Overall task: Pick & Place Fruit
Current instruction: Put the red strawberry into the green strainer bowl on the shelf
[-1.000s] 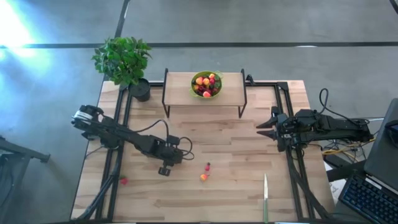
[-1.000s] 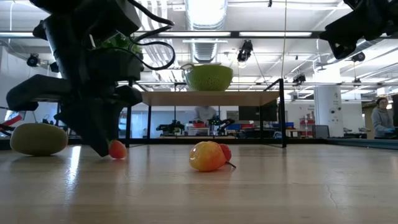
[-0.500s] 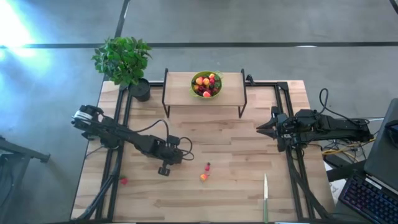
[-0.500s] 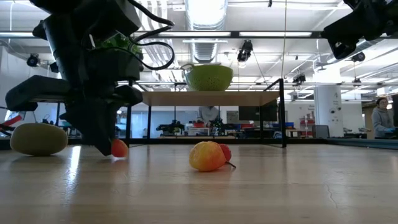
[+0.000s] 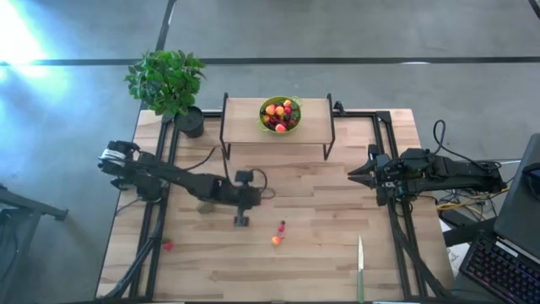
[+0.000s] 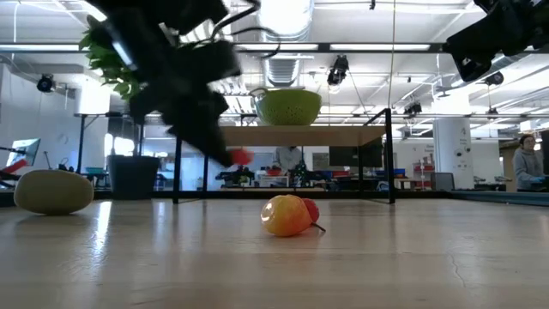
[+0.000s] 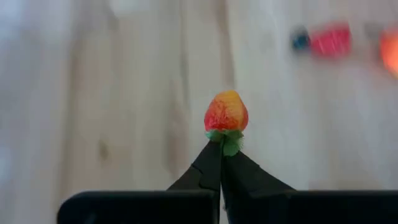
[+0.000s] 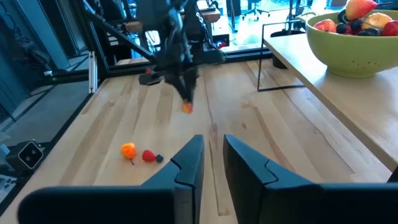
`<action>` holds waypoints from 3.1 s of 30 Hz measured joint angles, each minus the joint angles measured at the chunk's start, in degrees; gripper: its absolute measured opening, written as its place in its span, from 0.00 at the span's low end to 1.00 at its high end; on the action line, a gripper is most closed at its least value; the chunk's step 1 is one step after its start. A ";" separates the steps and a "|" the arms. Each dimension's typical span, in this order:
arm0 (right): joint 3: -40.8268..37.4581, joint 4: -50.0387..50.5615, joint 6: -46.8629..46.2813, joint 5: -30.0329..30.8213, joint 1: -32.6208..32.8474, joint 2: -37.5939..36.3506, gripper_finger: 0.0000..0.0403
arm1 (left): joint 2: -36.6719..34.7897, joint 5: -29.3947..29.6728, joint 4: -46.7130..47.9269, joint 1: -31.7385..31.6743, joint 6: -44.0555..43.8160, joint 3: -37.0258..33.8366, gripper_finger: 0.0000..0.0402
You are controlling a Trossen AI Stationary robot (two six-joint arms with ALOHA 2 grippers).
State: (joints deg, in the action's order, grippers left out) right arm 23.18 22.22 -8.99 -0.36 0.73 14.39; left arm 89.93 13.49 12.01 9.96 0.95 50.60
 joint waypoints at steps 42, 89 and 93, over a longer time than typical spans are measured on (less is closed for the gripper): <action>0.00 0.00 0.00 0.00 0.02 0.00 0.45 | 0.13 0.07 -2.00 -30.36 8.28 27.28 0.00; 0.00 0.00 0.00 0.00 0.00 0.00 0.27 | -0.28 -1.70 36.97 -22.41 11.55 43.91 0.33; 0.00 0.00 0.00 0.00 0.01 0.01 0.23 | -0.31 -2.26 49.37 -18.55 10.47 46.48 0.33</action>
State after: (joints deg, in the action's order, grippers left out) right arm 23.18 22.22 -8.99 -0.36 0.74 14.40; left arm 89.62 11.23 61.39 -8.60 11.42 97.08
